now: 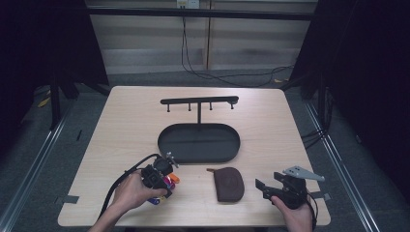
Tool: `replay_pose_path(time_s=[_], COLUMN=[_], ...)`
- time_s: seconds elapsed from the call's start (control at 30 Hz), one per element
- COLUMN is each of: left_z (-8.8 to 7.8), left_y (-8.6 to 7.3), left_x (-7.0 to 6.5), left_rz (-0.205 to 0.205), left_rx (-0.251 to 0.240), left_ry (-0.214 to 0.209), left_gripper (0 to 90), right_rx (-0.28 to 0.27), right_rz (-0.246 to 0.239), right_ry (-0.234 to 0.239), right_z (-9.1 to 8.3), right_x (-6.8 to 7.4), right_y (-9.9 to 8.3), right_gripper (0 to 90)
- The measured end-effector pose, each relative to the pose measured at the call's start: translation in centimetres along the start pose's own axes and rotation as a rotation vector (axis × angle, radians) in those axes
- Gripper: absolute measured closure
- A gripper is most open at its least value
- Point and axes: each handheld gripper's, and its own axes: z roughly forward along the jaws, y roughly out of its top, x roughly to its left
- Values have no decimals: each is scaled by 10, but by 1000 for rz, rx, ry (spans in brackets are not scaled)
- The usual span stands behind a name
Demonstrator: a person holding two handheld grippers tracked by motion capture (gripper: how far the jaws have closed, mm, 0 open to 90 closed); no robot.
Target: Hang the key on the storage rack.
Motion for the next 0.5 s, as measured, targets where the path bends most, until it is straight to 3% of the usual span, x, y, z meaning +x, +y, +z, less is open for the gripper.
replay_pose_path(time_s=[0.1,0.2,0.3,0.4,0.5], left_z=[2,7,13,12,3], left_y=[1,3,5,7,8], left_x=[0,-2,-5,-5,-3], left_rz=[-3,1,5,8,-11], left_rx=[1,38,63,79,31], left_ry=[4,9,61,50,35], left_gripper=[838,833,839,828,810], right_rx=[0,1,0,0,2], right_rz=[0,0,1,2,1], right_ry=[0,0,-2,-2,-3], right_z=[0,0,0,0,0], right_x=[0,0,0,0,0], right_y=[0,0,0,0,0], right_gripper=[205,204,204,204,204])
